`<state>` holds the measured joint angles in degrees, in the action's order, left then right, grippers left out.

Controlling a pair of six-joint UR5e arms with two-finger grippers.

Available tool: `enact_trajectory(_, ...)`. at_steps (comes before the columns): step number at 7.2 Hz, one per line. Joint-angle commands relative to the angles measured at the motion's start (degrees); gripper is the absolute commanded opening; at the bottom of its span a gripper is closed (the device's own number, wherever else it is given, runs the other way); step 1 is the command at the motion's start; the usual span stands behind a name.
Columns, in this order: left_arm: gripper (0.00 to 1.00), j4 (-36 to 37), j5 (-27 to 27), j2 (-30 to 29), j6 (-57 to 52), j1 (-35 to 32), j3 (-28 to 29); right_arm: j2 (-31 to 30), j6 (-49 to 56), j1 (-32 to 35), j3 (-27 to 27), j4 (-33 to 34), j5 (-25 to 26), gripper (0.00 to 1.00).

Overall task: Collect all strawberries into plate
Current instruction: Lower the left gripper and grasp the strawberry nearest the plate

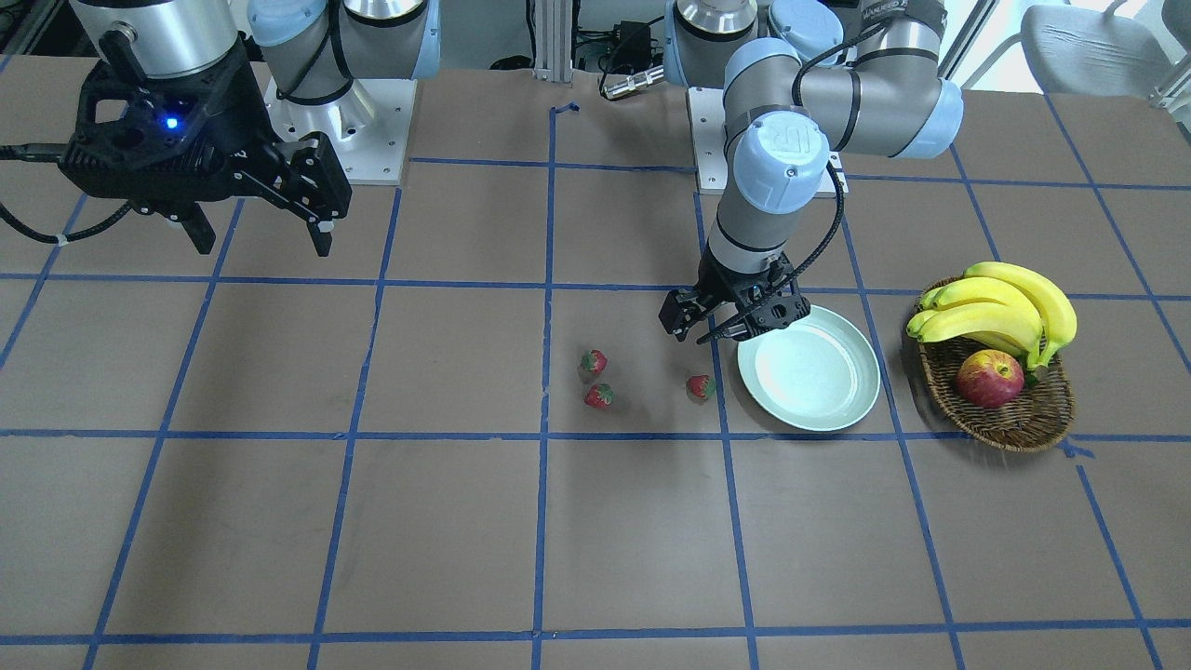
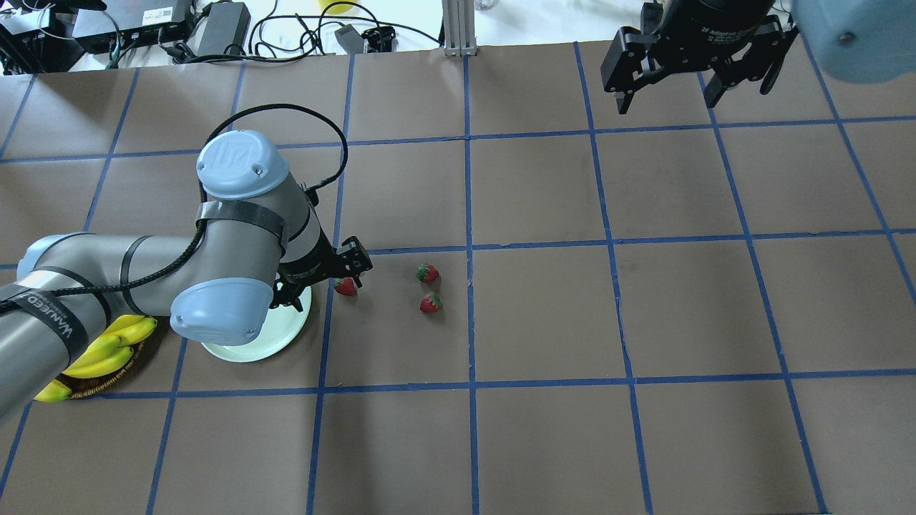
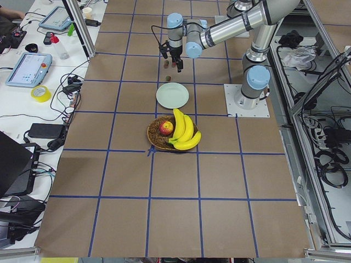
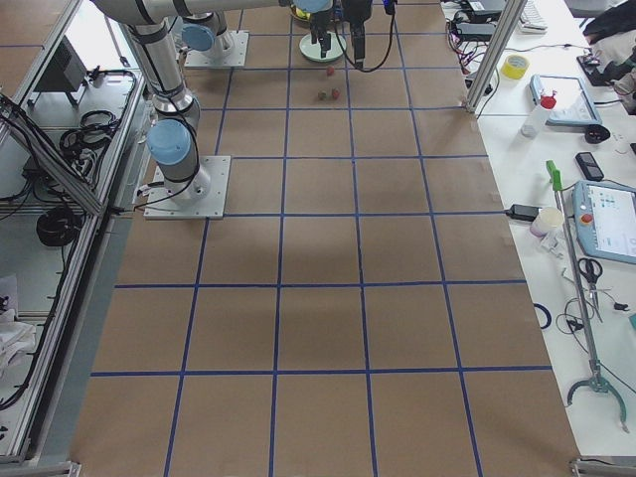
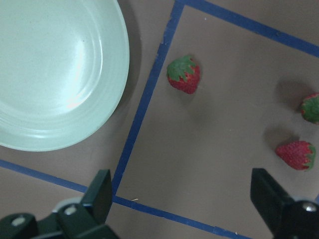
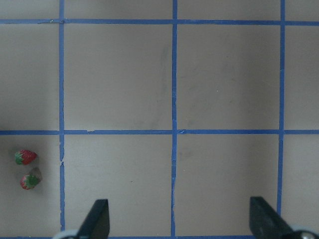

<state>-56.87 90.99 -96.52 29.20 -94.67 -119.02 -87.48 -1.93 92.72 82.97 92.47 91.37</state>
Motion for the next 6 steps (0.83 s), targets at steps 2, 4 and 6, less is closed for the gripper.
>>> enact_trajectory(2,1.0,6.2,0.2,-4.8,19.8,-0.7,0.0,-0.1,0.0,0.0,0.0,0.0,0.0,1.0)
enact_trajectory(4,1.0,8.3,0.1,-7.4,20.5,-0.7,1.5,-0.1,0.0,0.0,0.0,0.0,0.0,1.0)
enact_trajectory(6,0.9,8.4,0.1,-9.6,21.3,-0.7,2.3,0.0,0.1,0.0,0.0,0.1,-0.1,1.0)
